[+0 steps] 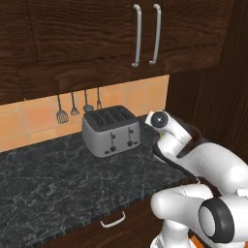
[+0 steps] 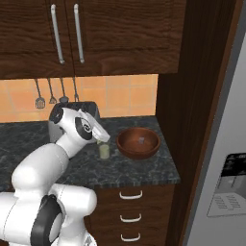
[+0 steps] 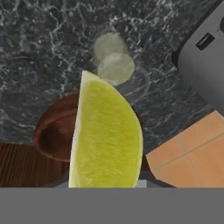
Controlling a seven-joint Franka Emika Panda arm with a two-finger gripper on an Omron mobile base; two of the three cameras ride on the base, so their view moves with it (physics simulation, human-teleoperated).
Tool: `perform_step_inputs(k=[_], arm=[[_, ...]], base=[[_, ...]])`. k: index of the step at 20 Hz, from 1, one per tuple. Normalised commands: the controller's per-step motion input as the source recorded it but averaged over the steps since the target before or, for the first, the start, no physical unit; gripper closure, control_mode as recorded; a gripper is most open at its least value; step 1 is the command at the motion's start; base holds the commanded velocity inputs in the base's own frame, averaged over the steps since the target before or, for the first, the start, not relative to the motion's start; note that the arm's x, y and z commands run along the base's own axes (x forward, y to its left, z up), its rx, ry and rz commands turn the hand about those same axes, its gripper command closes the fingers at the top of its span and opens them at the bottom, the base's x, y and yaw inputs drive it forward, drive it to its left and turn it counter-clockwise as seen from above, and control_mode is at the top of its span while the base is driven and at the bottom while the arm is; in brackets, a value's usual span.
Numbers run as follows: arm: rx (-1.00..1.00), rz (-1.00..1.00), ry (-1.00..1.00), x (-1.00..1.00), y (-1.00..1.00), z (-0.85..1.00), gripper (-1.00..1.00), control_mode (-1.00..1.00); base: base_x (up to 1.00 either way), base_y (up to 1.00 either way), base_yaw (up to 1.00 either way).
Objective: Grab a lemon wedge from the fridge and one ice cube from the ice bowl, and put them in the glass of lemonade.
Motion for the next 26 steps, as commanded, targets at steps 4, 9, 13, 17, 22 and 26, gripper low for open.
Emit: perform_step_inputs(k=[4,9,13,17,22,26], arm=[[0.00,0.00,-0.01,0.30,0.00,-0.25,1.00,-1.00],[-0.01,0.00,0.00,0.33,0.00,-0.29,1.00,-1.00],[-0.03,0.00,-0.01,0.32,0.00,-0.39,1.00,-1.00],[-0.03,0.00,-0.01,0.28,0.00,-0.38,1.00,-1.00],[-0.01,0.00,0.00,-0.53,-0.02,-0.16,1.00,-1.00],[0.00,0.00,-0.02,-0.79,-0.10,-0.05,1.00,-1.00]], base=[[0.00,0.00,0.00],[0.00,0.00,0.00],[0.00,0.00,0.00],[0.00,0.00,0.00],[0.00,0.00,0.00],[0.00,0.00,0.00]])
